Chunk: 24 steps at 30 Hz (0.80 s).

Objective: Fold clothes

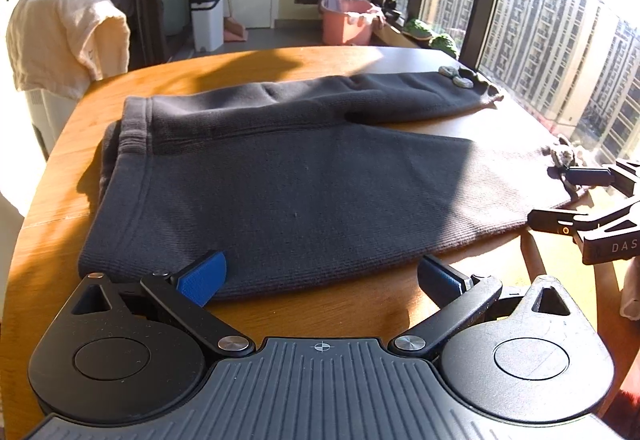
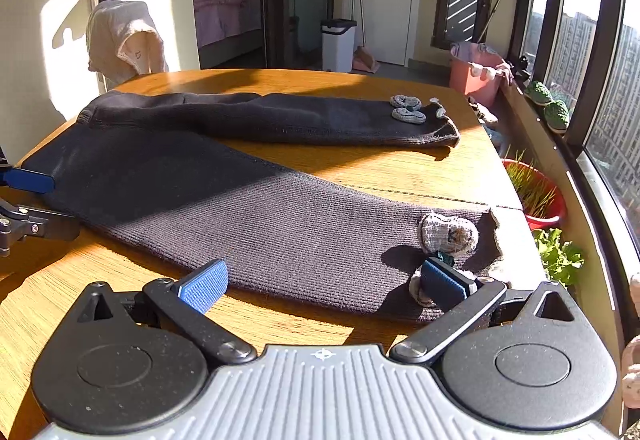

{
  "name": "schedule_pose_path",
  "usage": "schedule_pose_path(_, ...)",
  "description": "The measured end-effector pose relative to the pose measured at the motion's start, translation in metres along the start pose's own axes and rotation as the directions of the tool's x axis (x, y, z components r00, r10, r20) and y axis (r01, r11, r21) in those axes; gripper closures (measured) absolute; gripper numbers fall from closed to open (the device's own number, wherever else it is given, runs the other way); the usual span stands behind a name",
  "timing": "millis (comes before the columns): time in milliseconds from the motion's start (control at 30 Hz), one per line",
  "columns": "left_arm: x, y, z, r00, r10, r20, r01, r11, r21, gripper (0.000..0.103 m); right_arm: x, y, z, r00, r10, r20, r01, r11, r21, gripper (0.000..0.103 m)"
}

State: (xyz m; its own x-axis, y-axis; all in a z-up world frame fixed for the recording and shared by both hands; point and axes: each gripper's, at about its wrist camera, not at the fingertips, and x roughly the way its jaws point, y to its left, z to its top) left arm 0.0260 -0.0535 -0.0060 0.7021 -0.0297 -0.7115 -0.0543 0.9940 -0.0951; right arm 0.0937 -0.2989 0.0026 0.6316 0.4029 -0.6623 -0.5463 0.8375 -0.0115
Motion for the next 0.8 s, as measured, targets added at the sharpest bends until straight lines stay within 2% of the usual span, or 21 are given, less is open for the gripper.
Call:
schedule_pose_path(67,-0.005,0.007,0.005,0.999,-0.04,0.009,0.041,0.998,-0.045,0.0,-0.002,-0.001,-0.001,1.0,0.008,0.001,-0.008,1.0,0.0,0.0)
schedule_pose_path(100,-0.014,0.015,0.009,0.996,-0.076,0.043,0.08,0.992,-0.093,0.0,-0.002,-0.002,-0.001,1.0,0.013,0.003,-0.013,1.0,0.003,0.0)
schedule_pose_path(133,-0.02,0.022,0.014,0.994,-0.079,0.076,0.087,0.989,-0.117,0.0,-0.002,-0.004,0.0,1.0,0.019,0.006,-0.019,1.0,0.012,0.0)
schedule_pose_path(233,-0.042,0.053,0.037,0.982,0.041,0.185,-0.008,0.984,-0.179,0.0,0.005,-0.02,0.015,1.0,0.009,0.019,-0.01,0.999,0.047,0.0)
schedule_pose_path(267,-0.042,0.067,0.047,0.977,0.087,0.194,-0.047,0.978,-0.204,0.0,0.007,-0.026,0.021,1.0,0.003,0.023,-0.004,0.998,0.059,0.002)
schedule_pose_path(333,-0.027,0.097,0.071,0.982,0.114,0.148,-0.069,0.957,-0.283,0.005,0.013,-0.039,0.033,0.999,-0.01,0.031,0.007,0.996,0.084,0.02)
schedule_pose_path(400,-0.008,0.121,0.091,0.989,0.115,0.096,-0.076,0.937,-0.34,0.019,0.018,-0.052,0.046,0.999,-0.022,0.039,0.018,0.994,0.109,0.055)
schedule_pose_path(467,0.013,0.134,0.104,0.991,0.121,0.052,-0.095,0.932,-0.35,0.019,0.024,-0.065,0.058,0.998,-0.035,0.047,0.029,0.991,0.134,0.066)
schedule_pose_path(600,0.051,0.142,0.118,0.98,0.2,-0.014,-0.195,0.933,-0.304,0.02,0.034,-0.09,0.083,0.996,-0.061,0.061,0.049,0.982,0.184,0.066)
schedule_pose_path(667,0.06,0.146,0.119,0.979,0.199,-0.033,-0.2,0.93,-0.309,0.023,0.041,-0.11,0.093,0.995,-0.075,0.069,0.057,0.973,0.224,0.065)
schedule_pose_path(800,0.071,0.149,0.119,0.987,0.157,-0.037,-0.16,0.936,-0.313,0.023,0.071,-0.151,0.109,0.996,-0.071,0.053,0.051,0.947,0.316,0.065)
